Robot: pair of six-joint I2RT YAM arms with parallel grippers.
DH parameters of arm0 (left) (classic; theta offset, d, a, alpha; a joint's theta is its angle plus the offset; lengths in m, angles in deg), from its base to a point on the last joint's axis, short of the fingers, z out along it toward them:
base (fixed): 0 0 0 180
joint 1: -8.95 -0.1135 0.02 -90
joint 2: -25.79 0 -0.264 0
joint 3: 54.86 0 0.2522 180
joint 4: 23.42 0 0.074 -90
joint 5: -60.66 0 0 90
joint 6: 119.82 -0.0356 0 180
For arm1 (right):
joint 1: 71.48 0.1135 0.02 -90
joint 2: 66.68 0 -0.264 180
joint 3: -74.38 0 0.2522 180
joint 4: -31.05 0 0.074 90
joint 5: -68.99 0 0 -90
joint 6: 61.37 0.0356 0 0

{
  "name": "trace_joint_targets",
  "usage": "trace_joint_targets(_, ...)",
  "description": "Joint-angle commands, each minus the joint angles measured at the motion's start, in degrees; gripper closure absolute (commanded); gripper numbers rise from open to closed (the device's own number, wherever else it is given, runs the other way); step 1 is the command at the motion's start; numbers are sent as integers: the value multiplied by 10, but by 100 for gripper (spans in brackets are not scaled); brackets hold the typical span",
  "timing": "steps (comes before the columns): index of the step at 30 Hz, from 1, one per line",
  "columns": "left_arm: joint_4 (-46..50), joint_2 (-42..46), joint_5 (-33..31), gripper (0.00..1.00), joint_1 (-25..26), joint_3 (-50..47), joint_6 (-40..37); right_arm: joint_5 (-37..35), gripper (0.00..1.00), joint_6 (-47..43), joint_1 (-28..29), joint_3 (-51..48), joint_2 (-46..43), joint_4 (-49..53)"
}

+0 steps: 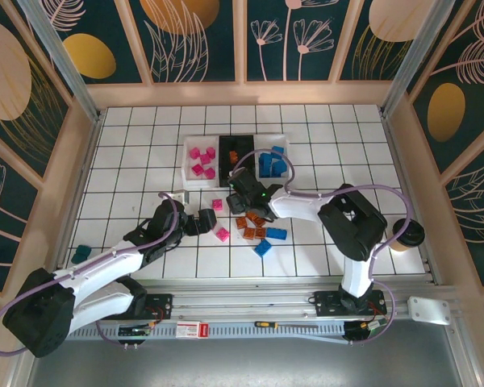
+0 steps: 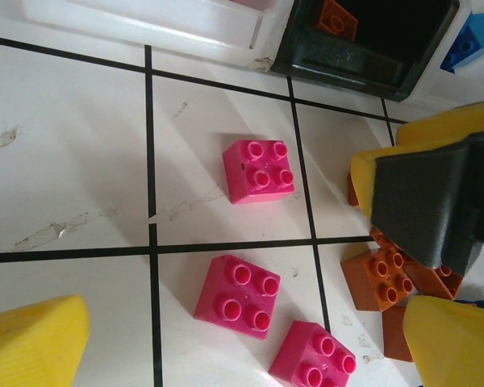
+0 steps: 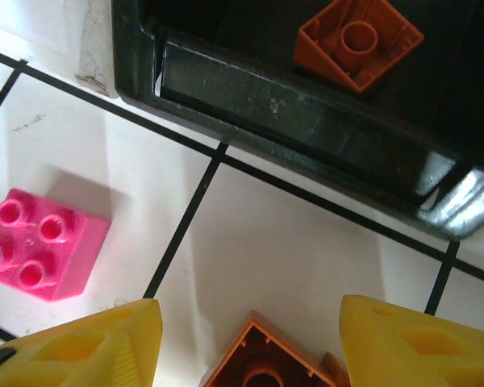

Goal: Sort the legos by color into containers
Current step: Pick up the lego from the center of the table.

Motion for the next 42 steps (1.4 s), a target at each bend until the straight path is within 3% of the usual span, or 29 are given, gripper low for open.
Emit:
trace_joint_targets(1,-11,4,0,1,4,-7,8,-18,40,-32,0,21,22,33)
trace_joint_targets(12,-16,-3,2,1,4,-10,6,-27,47,-33,4,-8,28,38)
trace_joint_targets(18,-18,-8,7,1,4,-9,6,-27,45,-40,11,-4,31,48)
trace_joint_targets(22,-17,-6,6,1,3,-10,7,-42,54,-42,17,-7,29,50)
trace_joint_targets(30,-15,-4,9,1,3,-9,5,-25,66,-44,25,-38,-38,-1)
trace_joint_targets(38,5,8,-2,1,4,3,-7,31,69,-29,21,-42,-140,-51)
trace_joint_targets(42,14,14,-6,1,4,8,-10,57,69,-12,-12,-10,-142,-64)
